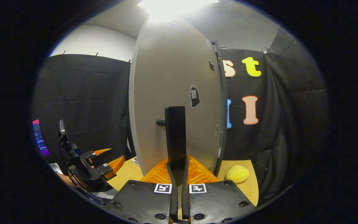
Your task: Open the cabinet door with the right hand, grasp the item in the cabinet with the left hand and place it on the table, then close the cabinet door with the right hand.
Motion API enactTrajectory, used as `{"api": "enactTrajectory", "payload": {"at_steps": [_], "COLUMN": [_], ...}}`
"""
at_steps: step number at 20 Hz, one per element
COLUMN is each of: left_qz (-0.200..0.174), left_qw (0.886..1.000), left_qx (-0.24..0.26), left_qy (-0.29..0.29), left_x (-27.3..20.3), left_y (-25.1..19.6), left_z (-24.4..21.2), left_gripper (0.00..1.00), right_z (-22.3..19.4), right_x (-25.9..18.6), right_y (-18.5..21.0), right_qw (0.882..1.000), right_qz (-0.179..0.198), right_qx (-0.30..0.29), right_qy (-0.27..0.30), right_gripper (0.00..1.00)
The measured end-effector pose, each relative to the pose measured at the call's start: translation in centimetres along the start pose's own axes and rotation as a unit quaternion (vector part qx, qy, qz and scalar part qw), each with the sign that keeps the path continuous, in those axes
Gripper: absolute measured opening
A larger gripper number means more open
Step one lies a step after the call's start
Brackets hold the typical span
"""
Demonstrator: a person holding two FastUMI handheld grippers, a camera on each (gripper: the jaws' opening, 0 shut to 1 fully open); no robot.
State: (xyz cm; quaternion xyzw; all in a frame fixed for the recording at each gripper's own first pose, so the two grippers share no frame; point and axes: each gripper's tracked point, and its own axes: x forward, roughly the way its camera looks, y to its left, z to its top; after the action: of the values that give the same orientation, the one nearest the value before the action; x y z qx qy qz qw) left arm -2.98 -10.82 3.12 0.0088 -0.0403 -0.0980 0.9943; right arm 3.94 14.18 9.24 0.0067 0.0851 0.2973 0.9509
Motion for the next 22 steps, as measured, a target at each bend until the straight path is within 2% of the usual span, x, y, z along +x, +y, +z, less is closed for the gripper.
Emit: {"api": "enactTrajectory", "payload": {"at_steps": [3,4,5,7,9,11,14,16,19,21,22], "left_qz": [-0.007,-0.010,-0.012,-0.015,-0.016,-0.013,-0.007,-0.002,0.006,0.010,0.012], "left_qw": [1.000,1.000,1.000,1.000,1.000,1.000,1.000,1.000,1.000,1.000,1.000], "left_qx": [-0.002,-0.005,-0.007,-0.008,-0.005,0.000,0.003,0.004,0.003,0.000,-0.001], "left_qy": [0.002,0.004,0.006,0.009,0.011,0.010,0.010,0.013,0.016,0.015,0.013], "left_x": [0.2,0.2,0.3,0.4,0.5,0.6,0.6,0.7,1.6,2.1,2.3], "left_y": [-1.7,-2.3,-2.8,-3.6,-4.2,-4.6,-5.0,-5.4,-6.0,-6.4,-6.7], "left_z": [-0.3,-0.4,-0.5,-0.4,-0.3,-0.2,-0.1,0.0,0.1,0.5,1.0], "left_gripper": [0.83,0.85,0.85,0.85,0.83,0.83,0.85,0.82,0.83,0.85,0.85], "right_z": [-0.1,0.0,0.0,0.1,0.0,0.0,0.1,-0.1,-0.7,-0.9,-1.2], "right_x": [-0.9,-1.6,-1.7,-2.2,-2.6,-2.4,-2.5,-3.3,-5.1,-6.1,-6.6], "right_y": [-3.2,-4.4,-5.4,-7.5,-8.6,-7.6,-7.6,-7.6,-6.5,-7.0,-7.7], "right_qw": [0.999,0.999,0.997,0.994,0.992,0.995,0.995,0.996,0.998,0.998,0.998], "right_qz": [-0.038,-0.054,-0.071,-0.108,-0.124,-0.100,-0.092,-0.083,-0.046,-0.043,-0.056], "right_qx": [-0.005,-0.006,-0.010,-0.020,-0.022,-0.001,0.001,0.007,0.039,0.035,0.028], "right_qy": [-0.001,-0.004,-0.007,-0.014,-0.019,-0.027,-0.033,-0.029,-0.027,-0.028,-0.026], "right_gripper": [0.06,0.02,0.06,0.05,0.05,0.05,0.05,0.08,0.08,0.08,0.08]}}
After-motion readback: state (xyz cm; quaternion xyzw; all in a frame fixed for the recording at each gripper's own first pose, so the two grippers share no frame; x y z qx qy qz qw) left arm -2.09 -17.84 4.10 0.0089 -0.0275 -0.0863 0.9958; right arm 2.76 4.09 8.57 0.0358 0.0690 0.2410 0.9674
